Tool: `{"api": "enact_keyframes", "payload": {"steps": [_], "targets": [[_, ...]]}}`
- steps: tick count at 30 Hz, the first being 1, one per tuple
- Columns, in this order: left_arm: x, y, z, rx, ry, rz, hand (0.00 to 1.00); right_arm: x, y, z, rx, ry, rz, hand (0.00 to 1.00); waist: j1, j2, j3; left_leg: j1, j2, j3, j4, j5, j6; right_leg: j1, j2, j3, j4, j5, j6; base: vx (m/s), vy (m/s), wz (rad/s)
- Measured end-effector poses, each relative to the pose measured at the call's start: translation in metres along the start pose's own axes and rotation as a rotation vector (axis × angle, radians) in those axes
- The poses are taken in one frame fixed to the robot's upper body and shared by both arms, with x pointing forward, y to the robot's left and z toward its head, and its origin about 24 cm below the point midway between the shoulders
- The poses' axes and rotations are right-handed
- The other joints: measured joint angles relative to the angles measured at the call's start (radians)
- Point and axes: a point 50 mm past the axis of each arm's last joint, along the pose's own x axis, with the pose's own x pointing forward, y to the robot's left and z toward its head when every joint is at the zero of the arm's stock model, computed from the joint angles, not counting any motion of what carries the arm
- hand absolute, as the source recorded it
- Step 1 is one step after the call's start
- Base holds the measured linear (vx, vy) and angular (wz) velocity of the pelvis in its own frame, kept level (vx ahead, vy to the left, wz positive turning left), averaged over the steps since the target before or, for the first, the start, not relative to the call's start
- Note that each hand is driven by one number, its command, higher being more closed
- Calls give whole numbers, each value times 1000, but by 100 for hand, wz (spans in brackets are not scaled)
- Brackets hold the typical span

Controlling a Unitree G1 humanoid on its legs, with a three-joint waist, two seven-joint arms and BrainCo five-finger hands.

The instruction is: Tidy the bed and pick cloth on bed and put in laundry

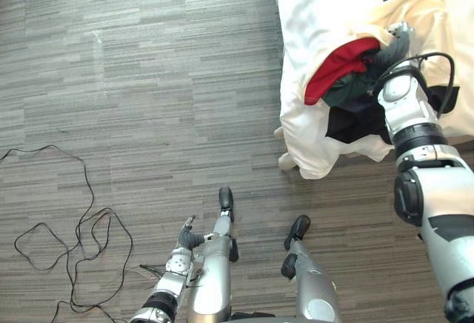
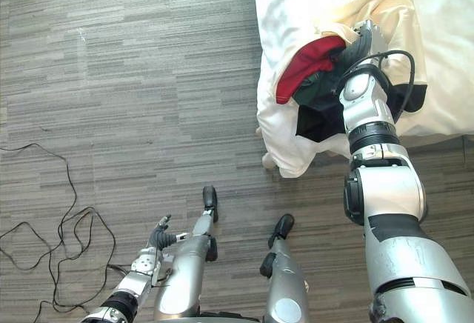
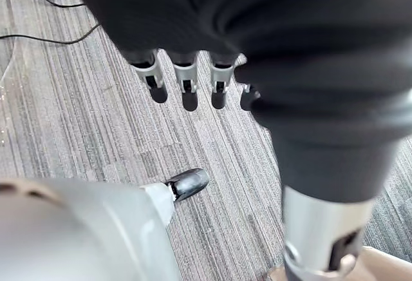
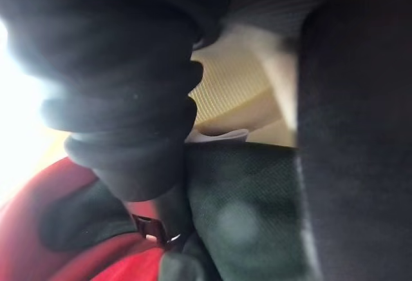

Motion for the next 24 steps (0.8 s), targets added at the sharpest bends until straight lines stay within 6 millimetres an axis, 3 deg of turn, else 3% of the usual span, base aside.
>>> {"api": "enact_keyframes", "payload": {"steps": [4,8,10,12,16,24], "targets": [[-1,-4,-2,-15,16,-2,0,-26,22,-13,158,-31,48,100,-7,-8,-4,38,4,25,0,-7,-9,21,0,26,6,-9,0,36,-10,-13],[-3,-6,-8,-46,48,7,0,-79,63,-35,328,-17,156,100,-39,-36,-23,87,9,52,0,-22,-26,48,1,56,5,-17,-2,22,-20,-24],[-6,-6,-15,-53,73,10,0,-118,80,-62,408,68,199,100,-67,-54,-61,105,9,52,0,-27,-28,66,0,52,8,-31,3,42,-20,1],[-8,-4,-21,-59,92,20,0,-144,87,-80,454,142,213,100,-88,-67,-88,129,8,55,0,-34,-35,91,-2,51,11,-40,6,62,-18,1],[-15,2,-37,-53,132,38,0,-188,91,-116,477,290,212,100,-85,-77,-175,177,8,72,0,-58,-37,133,-6,56,10,-60,16,54,-5,-3],[-30,4,-65,-60,227,51,0,-241,97,-148,542,467,213,100,-83,-73,-233,258,5,99,0,-82,-40,206,-12,76,-6,-64,18,41,2,-7]]}}
